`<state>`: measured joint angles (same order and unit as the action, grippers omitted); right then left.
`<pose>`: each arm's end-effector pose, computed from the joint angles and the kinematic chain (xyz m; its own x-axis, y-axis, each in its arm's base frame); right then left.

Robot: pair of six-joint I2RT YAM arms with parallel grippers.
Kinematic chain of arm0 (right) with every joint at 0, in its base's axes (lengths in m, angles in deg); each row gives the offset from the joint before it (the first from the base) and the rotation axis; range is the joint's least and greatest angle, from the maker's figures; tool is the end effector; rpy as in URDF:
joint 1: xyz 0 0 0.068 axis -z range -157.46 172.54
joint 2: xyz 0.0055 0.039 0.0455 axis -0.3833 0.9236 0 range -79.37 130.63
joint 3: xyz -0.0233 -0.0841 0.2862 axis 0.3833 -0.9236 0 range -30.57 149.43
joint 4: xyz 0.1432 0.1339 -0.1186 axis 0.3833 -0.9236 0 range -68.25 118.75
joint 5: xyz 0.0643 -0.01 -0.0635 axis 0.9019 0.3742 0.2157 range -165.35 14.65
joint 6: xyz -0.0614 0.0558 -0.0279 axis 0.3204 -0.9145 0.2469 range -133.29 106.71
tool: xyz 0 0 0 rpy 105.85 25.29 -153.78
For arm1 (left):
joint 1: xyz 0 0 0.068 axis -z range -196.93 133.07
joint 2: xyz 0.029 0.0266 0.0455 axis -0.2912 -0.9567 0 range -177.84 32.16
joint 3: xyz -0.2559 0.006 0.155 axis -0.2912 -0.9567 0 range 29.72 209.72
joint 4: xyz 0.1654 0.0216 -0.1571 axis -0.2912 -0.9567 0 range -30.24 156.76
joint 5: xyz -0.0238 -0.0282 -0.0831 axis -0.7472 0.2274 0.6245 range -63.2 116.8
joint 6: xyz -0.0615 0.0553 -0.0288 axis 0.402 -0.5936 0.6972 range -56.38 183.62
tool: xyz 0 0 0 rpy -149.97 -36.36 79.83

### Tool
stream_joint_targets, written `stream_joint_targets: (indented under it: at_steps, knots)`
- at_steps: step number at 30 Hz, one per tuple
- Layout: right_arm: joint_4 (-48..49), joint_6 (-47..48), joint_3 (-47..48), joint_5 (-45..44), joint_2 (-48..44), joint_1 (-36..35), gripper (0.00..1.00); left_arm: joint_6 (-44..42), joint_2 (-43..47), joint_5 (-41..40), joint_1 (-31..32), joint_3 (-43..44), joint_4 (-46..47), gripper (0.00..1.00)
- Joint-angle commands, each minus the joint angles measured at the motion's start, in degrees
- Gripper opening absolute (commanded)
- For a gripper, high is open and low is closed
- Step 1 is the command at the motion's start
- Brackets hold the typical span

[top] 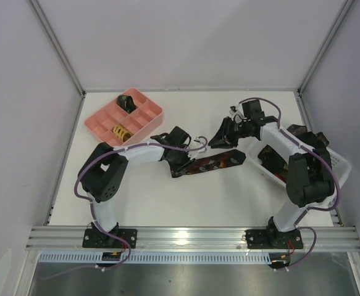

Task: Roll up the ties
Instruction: Roll the tie

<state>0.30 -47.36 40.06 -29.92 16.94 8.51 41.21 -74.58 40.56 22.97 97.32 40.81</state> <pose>0.3191 0.1368 0.2619 -0.9734 0.1620 -0.1621 -0.0361 0.5902 0.8065 0.2702 -0.2499 0.1707 -0.3764 0.7974 -0.4716 0.9123 0.4076 -0.0389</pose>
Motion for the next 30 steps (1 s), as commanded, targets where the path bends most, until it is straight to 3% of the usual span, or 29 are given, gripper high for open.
stream_joint_targets:
  at_steps: [1,4,8,16,20,21,22,30]
  knots:
    - [-0.90,-0.48,1.88,-2.18,3.35,-1.80,0.27,-0.26,3.64,1.88,0.00,-2.29,-3.66,0.50]
    - [-1.17,-0.30,0.91,-5.43,5.63,-3.55,0.24,0.00,4.26,2.32,0.00,-2.29,-3.49,0.64]
    - [-3.62,-1.18,0.91,-10.16,7.66,-5.31,0.15,0.00,4.08,3.73,-0.09,-2.03,-3.66,0.65]
    - [-5.83,-1.27,-1.72,-14.76,7.83,-5.75,0.14,0.70,5.49,6.71,-0.52,-3.43,-2.44,0.69]
    - [-4.43,-0.57,-3.39,-14.58,8.80,-6.02,0.15,3.43,7.67,10.23,-3.24,-4.48,-0.94,0.83]
    - [-4.16,-0.30,-3.74,-14.67,8.98,-6.10,0.16,3.69,8.38,10.32,-3.60,-4.84,-0.07,0.96]
    - [-3.81,-0.13,-3.75,-14.75,8.98,-6.11,0.17,3.61,9.52,10.58,-3.77,-5.27,-0.06,1.00]
    - [-0.74,0.49,-3.93,-15.81,13.89,-6.81,0.18,5.27,20.23,13.57,-5.44,-6.51,1.60,1.00]
